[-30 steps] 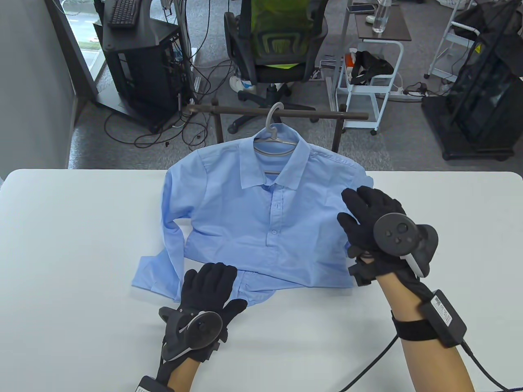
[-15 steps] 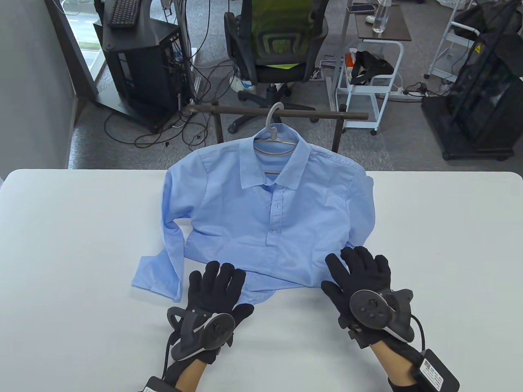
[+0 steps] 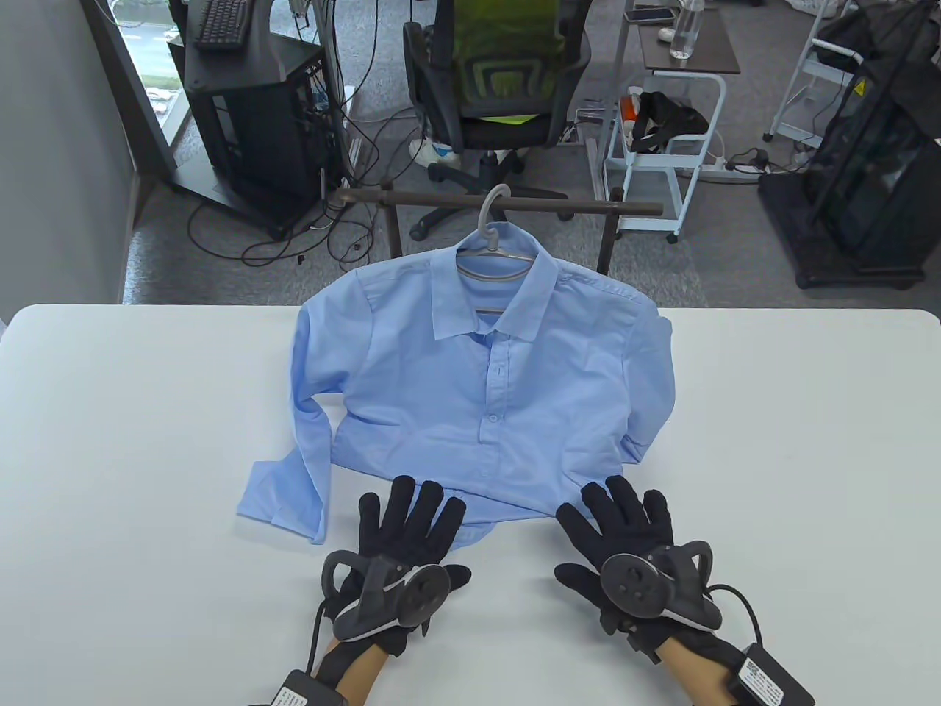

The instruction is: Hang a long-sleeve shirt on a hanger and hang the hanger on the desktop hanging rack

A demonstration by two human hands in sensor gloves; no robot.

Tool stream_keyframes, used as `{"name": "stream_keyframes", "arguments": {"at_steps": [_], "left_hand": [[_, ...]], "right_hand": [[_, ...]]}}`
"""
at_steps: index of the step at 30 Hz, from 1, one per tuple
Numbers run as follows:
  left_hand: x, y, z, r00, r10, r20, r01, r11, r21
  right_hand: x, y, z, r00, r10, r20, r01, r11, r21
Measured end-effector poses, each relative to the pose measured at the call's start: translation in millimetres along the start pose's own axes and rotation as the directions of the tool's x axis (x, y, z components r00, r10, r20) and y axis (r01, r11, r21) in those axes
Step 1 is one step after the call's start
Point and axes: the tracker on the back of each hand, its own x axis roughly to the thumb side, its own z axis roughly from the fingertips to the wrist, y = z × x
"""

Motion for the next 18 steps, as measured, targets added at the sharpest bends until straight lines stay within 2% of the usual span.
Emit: {"name": "stream_keyframes", "arguments": {"at_steps": [9,18], "left_hand": [[10.2,-9.2,-2.8,0.998,0.016,0.067,-0.009,0.994,-0.106],[9.3,-8.5,-3.1,0.998,0.019,0.066,-0.012,0.994,-0.113]], "right_hand": [[8.5,10.0,0.1,0.998,0.051,0.044,-0.053,0.997,0.05],[11.5,9.6,0.6,0.997,0.052,0.057,-0.054,0.998,0.037]]}}
